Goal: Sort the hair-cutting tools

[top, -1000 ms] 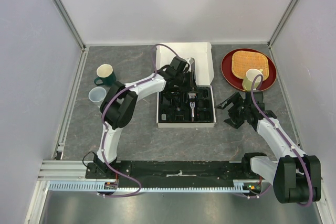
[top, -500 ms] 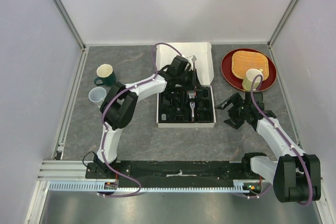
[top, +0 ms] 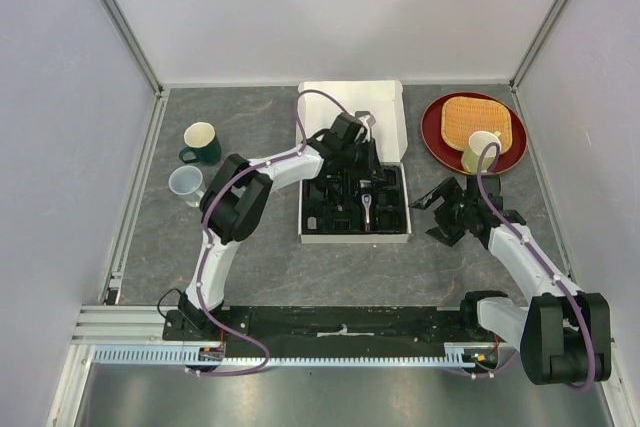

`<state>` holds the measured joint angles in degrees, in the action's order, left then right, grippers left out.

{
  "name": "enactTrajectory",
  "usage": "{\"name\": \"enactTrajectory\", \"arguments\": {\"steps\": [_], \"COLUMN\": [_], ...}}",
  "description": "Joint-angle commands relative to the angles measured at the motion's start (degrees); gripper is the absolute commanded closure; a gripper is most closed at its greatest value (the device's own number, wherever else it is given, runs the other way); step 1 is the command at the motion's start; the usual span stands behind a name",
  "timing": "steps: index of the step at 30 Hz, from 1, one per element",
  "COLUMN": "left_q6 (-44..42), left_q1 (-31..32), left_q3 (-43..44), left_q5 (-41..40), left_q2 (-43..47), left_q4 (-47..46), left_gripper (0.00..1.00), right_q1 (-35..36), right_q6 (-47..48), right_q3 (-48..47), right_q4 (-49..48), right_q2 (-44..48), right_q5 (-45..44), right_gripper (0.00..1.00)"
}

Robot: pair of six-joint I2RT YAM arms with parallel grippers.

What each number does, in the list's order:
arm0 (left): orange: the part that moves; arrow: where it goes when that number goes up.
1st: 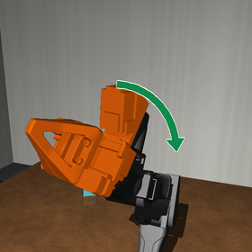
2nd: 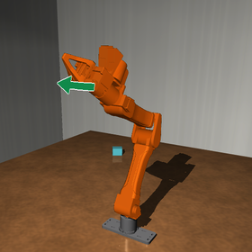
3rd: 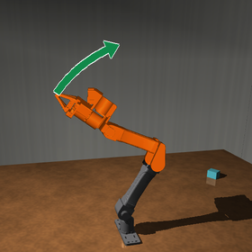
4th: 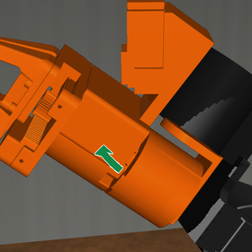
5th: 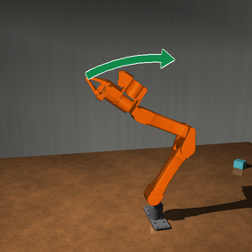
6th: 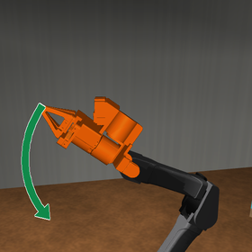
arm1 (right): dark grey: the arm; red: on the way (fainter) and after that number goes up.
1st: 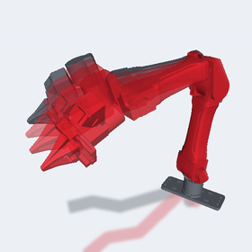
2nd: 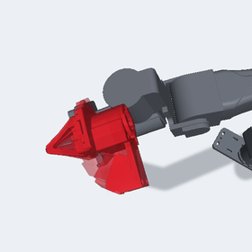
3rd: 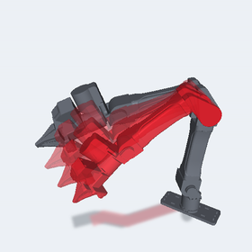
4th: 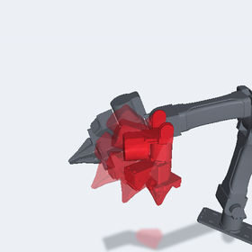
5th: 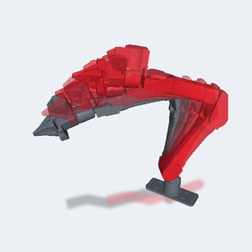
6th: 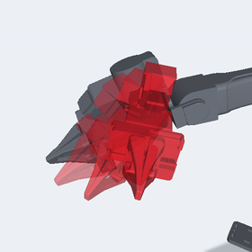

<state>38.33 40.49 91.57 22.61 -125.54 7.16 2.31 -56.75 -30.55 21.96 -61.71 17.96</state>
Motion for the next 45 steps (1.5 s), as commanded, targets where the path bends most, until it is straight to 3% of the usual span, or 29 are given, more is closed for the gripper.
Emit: {"name": "enactTrajectory", "arguments": {"steps": [1, 16, 23, 31, 38, 40, 45], "left_q6": [-0.1, -6.9, -8.6, -8.1, -1.0, -0.5, -0.8], "left_q1": [0.4, -0.8, -5.1, -12.7, -23.7, -24.7, -25.9], "left_q3": [3.6, 2.7, -5.6, -10.6, -12.3, -11.7, -5.1], "left_q5": [-1.6, -10.4, -16.9, -20.6, -20.4, -20.2, -19.2], "left_q2": [-0.5, 16.8, 26.1, 30.1, 27.9, 25.1, 16.7], "left_q4": [1.6, 6.6, 8.2, 8.9, 7.2, 6.7, 8.7], "left_gripper": [0.81, 0.64, 0.52, 0.48, 0.48, 0.48, 0.54], "right_q1": [0.0, -0.1, 0.1, 0.0, 0.0, 0.1, 0.4], "right_q6": [0.5, 5.9, 16.2, 22.2, 15.9, 15.6, 15.0], "right_q3": [-0.3, -5.0, -11.5, -16.9, -21.2, -23.8, -28.2], "right_q4": [0.1, 4.1, 4.0, -1.3, -5.9, -7.9, -12.8], "right_q2": [0.4, 2.5, 4.7, 3.4, -5.0, -9.8, -19.4], "right_q5": [-0.4, -6.1, -8.4, -7.8, -15.3, -16.1, -15.0], "right_gripper": [0.07, 0.02, 0.02, 0.06, 0.20, 0.23, 0.42]}}
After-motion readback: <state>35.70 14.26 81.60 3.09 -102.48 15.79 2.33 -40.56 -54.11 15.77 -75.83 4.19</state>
